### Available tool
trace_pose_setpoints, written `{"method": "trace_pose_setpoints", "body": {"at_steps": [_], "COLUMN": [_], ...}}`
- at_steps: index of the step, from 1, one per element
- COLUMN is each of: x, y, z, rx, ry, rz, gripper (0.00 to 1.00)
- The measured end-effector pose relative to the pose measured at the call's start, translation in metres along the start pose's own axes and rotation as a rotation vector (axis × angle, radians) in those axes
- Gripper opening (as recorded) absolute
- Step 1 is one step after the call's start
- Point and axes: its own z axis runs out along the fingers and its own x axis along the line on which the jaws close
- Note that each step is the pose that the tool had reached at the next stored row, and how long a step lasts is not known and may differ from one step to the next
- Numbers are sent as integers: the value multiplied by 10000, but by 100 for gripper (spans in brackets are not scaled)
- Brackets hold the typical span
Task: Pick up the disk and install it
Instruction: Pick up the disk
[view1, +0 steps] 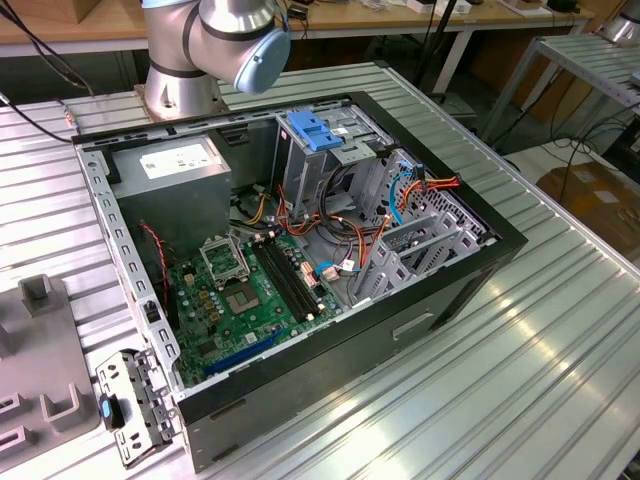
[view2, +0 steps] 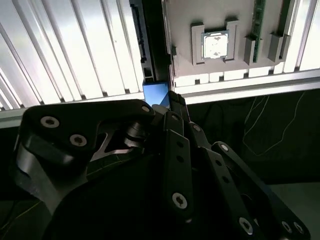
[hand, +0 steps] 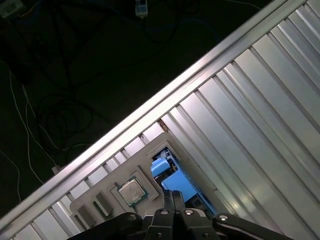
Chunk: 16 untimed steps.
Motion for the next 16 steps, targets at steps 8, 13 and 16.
{"method": "trace_pose_setpoints", "body": {"at_steps": [8, 13, 16], "x": [-10, -9, -10], "y": [-16, -16, -18], "z": [9, 12, 14], "rx": [37, 68, 88], "ry": [14, 38, 59], "rz": [-594, -1371, -1935], "gripper": [11, 11, 11]}}
